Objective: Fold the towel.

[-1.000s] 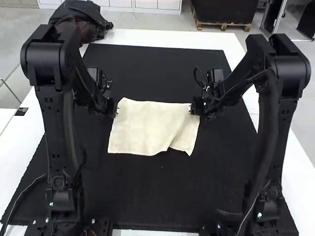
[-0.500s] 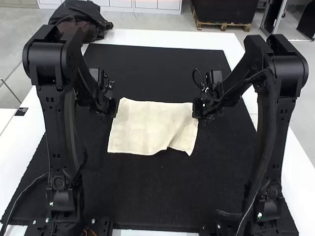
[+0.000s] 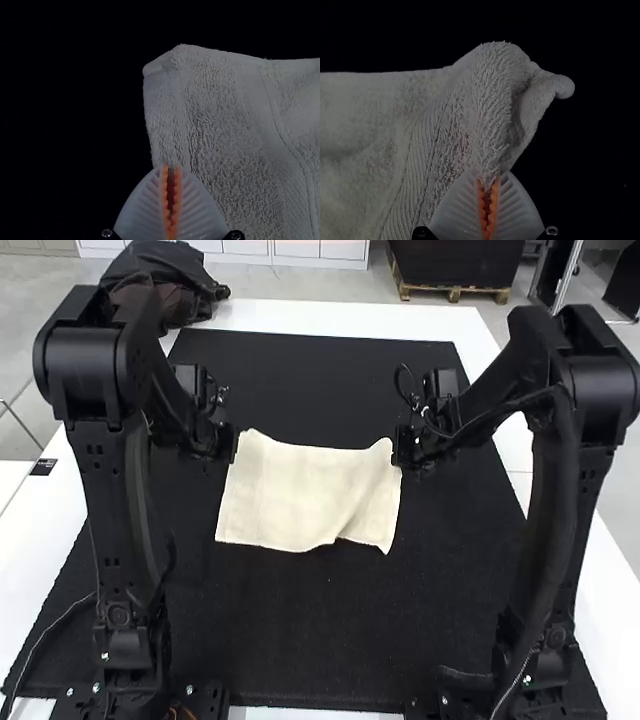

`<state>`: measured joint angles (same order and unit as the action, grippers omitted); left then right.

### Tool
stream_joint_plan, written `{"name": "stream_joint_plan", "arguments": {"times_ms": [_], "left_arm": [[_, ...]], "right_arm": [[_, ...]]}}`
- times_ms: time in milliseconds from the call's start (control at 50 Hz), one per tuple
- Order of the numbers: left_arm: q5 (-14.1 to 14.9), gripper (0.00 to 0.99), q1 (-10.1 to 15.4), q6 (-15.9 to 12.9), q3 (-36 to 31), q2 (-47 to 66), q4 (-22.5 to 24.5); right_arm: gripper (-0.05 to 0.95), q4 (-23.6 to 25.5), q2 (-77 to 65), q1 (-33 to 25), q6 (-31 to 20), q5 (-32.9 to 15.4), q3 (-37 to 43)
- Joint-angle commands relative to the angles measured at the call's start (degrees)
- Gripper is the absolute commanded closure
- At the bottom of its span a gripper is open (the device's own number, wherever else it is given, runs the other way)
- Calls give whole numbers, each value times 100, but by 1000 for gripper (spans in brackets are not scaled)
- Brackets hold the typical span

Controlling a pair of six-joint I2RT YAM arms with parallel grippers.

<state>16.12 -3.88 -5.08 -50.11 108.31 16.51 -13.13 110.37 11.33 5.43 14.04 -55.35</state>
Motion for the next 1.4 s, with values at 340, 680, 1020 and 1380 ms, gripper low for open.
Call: {"name": "stream_joint_plan", "arguments": {"times_ms": [340, 680, 1020, 1380], "left_arm": [[93, 975, -122, 42, -8, -530, -8], [128, 975, -254, 42, 1, -653, -25], [260, 975, -254, 95, 1, -1102, -34], [348, 975, -262, 86, 186, -1427, -227]], "right_arm": [[923, 3, -349, -202, -227, 222, -72], [923, 152, -507, -307, -376, 266, -116], [923, 460, -903, -281, -403, 503, -257], [923, 855, -1087, -272, -666, 731, -81]]}}
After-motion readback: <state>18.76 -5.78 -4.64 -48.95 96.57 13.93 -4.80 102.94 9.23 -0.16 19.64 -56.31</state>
